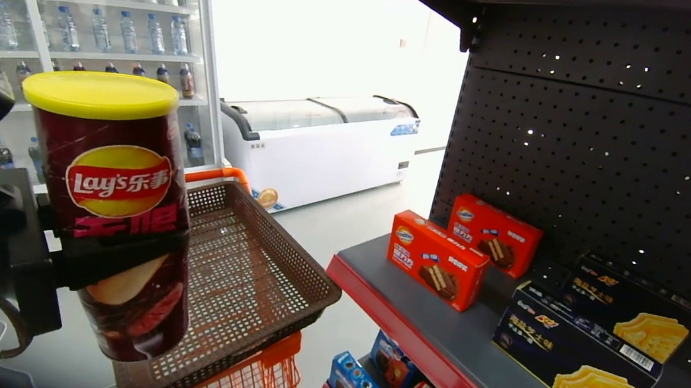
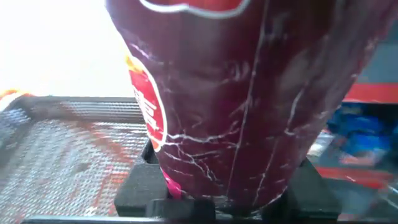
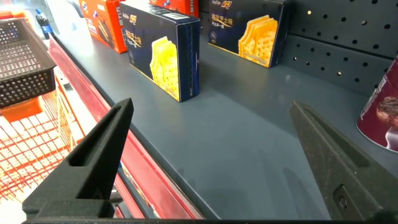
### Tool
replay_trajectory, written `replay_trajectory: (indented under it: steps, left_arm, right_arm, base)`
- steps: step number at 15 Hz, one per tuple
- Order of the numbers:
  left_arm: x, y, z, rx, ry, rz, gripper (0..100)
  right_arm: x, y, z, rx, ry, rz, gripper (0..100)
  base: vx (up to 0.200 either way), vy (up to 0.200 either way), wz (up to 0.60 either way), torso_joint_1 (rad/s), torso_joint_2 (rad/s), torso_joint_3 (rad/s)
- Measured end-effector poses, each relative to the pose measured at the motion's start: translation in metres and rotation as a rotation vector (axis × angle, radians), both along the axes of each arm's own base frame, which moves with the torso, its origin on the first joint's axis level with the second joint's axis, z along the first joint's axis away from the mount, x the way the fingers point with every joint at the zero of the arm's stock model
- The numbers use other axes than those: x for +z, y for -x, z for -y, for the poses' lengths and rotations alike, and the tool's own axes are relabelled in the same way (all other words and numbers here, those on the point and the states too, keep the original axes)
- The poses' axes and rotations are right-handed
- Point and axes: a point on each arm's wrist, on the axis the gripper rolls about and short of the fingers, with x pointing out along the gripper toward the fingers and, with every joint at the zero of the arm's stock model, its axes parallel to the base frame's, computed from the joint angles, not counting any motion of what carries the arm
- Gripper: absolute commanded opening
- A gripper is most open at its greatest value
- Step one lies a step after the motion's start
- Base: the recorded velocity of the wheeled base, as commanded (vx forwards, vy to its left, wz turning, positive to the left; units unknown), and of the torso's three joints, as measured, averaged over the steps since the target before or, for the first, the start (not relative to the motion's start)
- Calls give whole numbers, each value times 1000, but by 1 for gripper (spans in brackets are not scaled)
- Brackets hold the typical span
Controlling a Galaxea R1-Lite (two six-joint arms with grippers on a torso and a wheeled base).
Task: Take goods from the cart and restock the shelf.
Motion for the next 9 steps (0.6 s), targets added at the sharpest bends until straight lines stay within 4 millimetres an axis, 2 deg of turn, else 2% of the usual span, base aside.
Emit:
replay_trajectory:
  steps: [9]
  left_arm:
    - [7,-26,14,-182,65,-57,0]
  right_arm:
    - [0,0,0,0,0,-1,100]
  base:
    - [0,0,0,0,0,0]
